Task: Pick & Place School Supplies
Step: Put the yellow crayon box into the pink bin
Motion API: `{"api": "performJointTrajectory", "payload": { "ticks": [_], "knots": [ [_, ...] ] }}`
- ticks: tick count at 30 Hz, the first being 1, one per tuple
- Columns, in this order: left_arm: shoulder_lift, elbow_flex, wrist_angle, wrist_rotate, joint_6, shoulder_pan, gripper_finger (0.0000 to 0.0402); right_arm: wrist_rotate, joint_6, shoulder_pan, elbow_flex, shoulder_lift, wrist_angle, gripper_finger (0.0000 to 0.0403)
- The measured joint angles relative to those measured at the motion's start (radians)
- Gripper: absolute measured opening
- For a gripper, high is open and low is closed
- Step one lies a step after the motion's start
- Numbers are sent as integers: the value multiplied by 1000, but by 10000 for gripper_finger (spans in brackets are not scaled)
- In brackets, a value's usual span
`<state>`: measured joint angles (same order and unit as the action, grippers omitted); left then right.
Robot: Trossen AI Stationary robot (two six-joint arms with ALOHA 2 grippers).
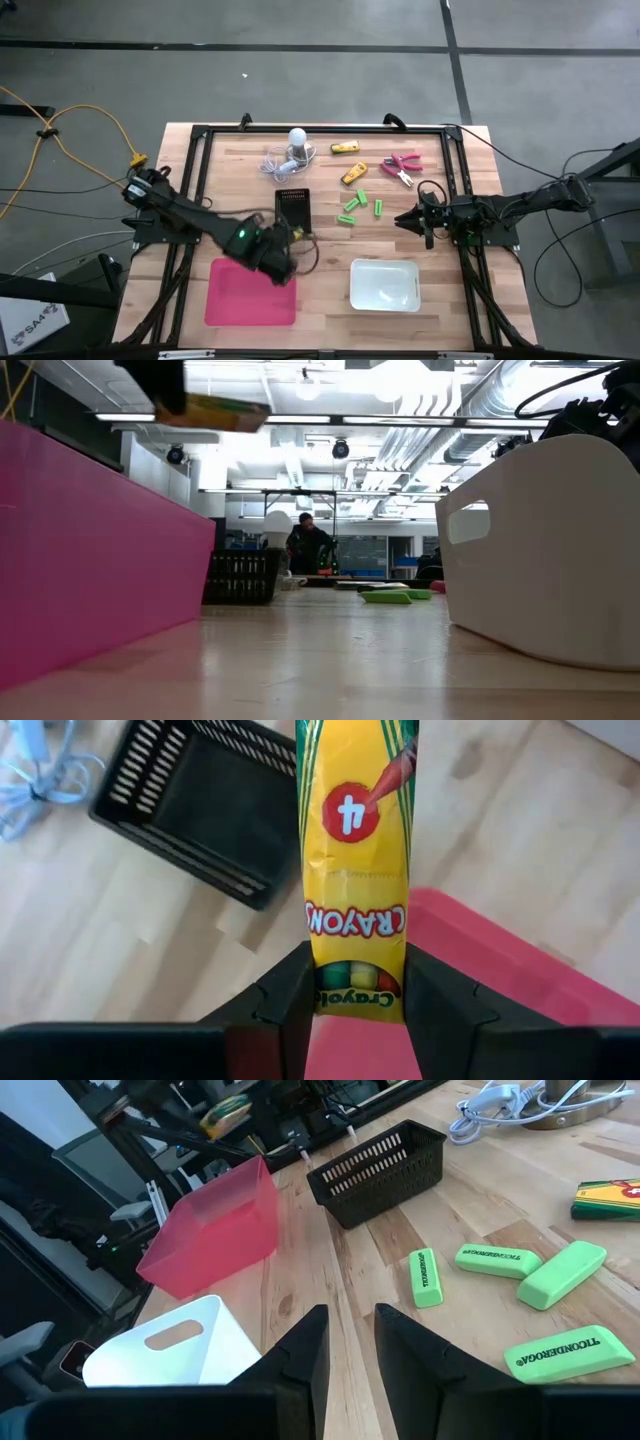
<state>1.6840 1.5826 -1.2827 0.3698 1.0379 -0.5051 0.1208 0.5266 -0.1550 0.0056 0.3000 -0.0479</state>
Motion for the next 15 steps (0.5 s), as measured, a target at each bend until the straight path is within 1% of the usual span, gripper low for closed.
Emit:
{"api": "performJointTrajectory", "payload": {
  "ticks": [9,15],
  "knots": [
    [34,-3,-21,4,274,-192,128,0,0,0,0,0,-1,72],
    [79,-3,-28,3,400,-278,128,0,0,0,0,0,-1,72]
  ]
}}
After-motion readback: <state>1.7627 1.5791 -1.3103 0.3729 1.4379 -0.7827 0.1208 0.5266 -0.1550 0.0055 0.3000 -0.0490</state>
